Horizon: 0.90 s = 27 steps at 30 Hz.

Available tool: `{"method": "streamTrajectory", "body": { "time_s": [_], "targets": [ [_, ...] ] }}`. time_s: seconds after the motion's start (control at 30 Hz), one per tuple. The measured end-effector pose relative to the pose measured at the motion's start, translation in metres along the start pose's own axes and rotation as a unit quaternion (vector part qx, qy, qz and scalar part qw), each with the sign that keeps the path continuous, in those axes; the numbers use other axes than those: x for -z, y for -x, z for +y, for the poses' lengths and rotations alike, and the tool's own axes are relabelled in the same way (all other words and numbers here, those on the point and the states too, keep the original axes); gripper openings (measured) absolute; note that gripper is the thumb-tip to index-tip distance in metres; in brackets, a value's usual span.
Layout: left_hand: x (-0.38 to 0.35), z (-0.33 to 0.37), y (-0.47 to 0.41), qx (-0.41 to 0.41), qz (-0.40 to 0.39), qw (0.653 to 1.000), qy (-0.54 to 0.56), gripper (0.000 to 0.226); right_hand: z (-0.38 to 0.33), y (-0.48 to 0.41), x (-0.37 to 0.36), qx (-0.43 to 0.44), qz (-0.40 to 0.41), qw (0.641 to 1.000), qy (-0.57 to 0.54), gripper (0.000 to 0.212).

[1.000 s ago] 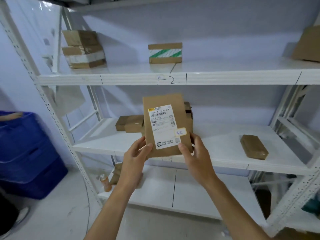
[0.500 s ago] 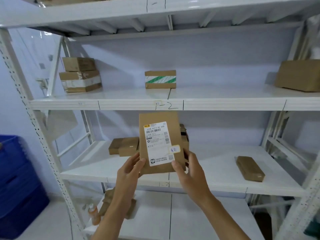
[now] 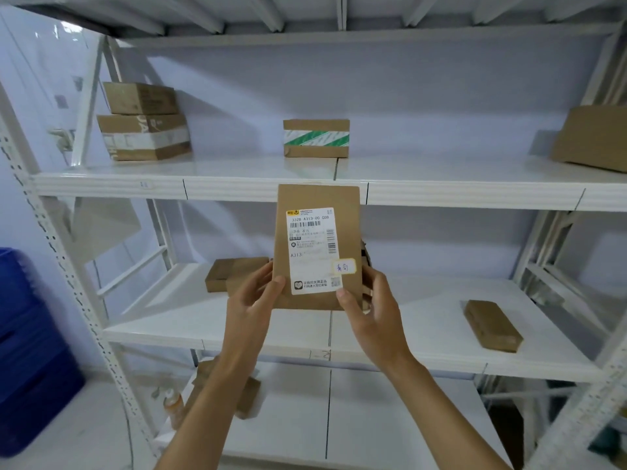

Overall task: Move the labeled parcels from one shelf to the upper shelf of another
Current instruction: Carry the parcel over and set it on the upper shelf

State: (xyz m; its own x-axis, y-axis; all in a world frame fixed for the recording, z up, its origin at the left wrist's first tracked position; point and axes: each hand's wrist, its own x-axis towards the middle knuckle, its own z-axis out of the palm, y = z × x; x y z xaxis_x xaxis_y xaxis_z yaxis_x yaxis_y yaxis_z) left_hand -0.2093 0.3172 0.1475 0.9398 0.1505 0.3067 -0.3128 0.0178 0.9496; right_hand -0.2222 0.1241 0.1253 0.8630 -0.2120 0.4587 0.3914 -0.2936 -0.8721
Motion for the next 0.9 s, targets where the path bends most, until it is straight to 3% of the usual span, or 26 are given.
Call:
{"method": "streamTrajectory", "body": {
  "time_s": [0.17,0.4,0.57,0.77,0.9],
  "targets": [
    [0.015,0.003,-0.011,-0.045,0.011,0.999,0.009,0.032,-0.013,-0.004,-0.022,0.036,0.027,0.999,-0.024,0.050],
    [0.031,0.048,-0.068,-0.133,-0.039,0.990,0.021,0.037,-0.056,-0.054,-0.045,0.099,0.058,0.993,-0.009,0.065],
    [0.025,0.081,-0.131,-0.171,-0.041,0.984,-0.013,0.036,-0.088,-0.117,-0.050,0.123,0.072,0.989,0.036,0.044],
    [0.010,0.116,-0.198,-0.140,-0.088,0.983,-0.085,0.039,-0.119,-0.195,-0.049,0.093,0.085,0.986,0.109,0.052],
    [-0.004,0.124,-0.229,-0.110,-0.122,0.978,-0.127,0.041,-0.119,-0.226,-0.048,0.021,0.062,0.991,0.114,0.080]
  ]
}}
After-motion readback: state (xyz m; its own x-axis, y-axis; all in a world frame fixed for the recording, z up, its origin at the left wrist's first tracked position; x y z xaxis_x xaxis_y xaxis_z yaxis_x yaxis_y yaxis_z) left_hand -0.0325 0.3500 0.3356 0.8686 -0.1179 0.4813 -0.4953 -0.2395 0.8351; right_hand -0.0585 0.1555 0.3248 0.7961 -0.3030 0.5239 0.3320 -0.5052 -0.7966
